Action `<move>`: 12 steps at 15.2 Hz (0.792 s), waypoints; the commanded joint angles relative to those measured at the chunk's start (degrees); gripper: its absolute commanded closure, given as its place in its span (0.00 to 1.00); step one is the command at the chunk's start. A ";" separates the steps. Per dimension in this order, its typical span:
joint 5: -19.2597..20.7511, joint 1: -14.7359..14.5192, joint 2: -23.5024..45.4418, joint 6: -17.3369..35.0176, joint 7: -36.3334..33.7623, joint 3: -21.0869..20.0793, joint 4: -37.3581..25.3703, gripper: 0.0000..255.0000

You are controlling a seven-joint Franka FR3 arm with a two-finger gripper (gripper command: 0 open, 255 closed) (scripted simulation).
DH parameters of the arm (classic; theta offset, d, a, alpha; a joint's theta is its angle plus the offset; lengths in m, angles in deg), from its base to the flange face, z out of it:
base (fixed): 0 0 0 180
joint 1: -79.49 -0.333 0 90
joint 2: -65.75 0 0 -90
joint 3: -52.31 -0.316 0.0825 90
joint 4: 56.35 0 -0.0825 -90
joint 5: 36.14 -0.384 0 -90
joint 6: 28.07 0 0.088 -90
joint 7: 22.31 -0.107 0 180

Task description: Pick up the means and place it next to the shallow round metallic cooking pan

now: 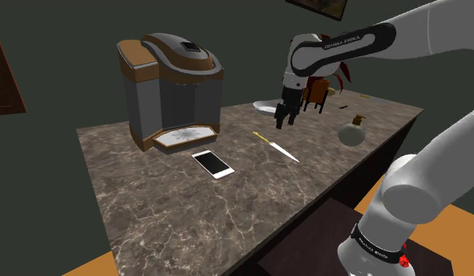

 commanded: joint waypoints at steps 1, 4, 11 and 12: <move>-0.27 0.10 3.40 2.45 1.77 1.05 -1.23 0.00; -1.31 0.27 9.57 6.26 4.74 2.63 -3.81 0.00; -5.92 1.39 24.78 12.79 12.22 4.91 -12.61 0.00; -5.93 1.45 24.82 12.81 12.23 4.86 -12.64 0.00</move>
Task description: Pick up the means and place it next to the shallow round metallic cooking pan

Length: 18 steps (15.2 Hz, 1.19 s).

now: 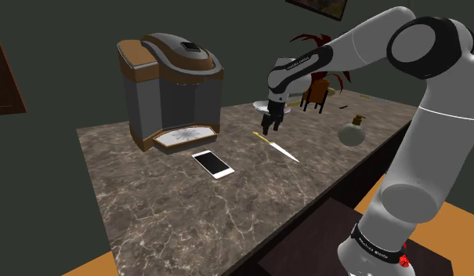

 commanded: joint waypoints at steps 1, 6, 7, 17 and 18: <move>-0.59 0.22 1.67 1.28 0.83 0.11 -0.41 0.00; -1.43 0.29 3.70 4.88 1.40 -0.03 1.26 0.00; -1.72 0.31 4.39 6.00 1.61 -0.09 1.72 0.00; -1.72 0.32 4.39 5.99 1.60 -0.09 1.71 1.00; -1.72 0.32 4.39 5.99 1.60 -0.09 1.71 1.00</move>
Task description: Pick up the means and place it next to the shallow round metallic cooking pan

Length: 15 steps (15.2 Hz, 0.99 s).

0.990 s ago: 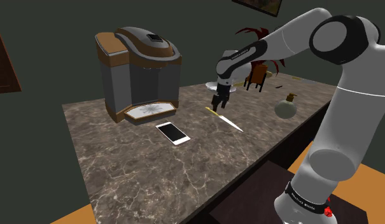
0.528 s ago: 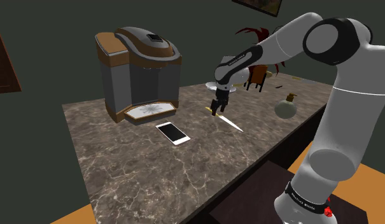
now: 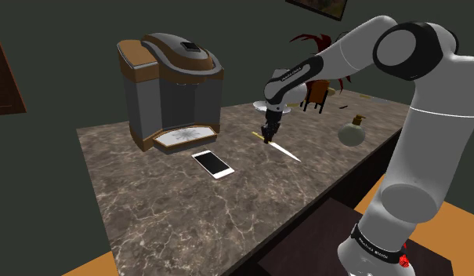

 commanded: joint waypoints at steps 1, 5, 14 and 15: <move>0.00 0.00 0.01 0.00 0.00 0.00 0.00 1.00; 0.00 0.00 0.01 0.01 0.00 0.00 0.01 1.00; 1.22 -0.16 -2.94 -5.00 -0.93 0.17 -2.21 1.00; 1.37 -0.18 -3.31 -5.73 -1.05 0.18 -2.57 1.00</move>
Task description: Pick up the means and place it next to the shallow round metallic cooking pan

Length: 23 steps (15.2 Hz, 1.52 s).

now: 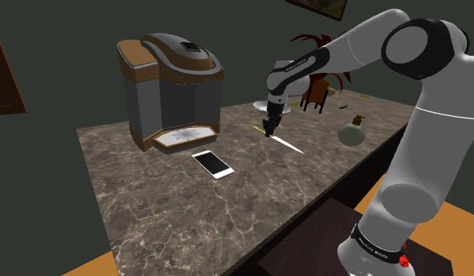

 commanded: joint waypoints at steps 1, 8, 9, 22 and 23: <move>0.35 -0.10 -0.88 -1.50 -0.37 -0.02 -0.64 1.00; 1.18 -0.19 -3.11 -6.62 -1.05 0.00 -3.64 1.00; 1.27 -0.20 -3.38 -7.36 -1.13 -0.01 -4.12 1.00; -1.96 5.68 5.91 -13.95 9.75 4.32 -19.11 1.00; -2.54 6.56 7.43 -14.54 11.08 4.70 -21.08 1.00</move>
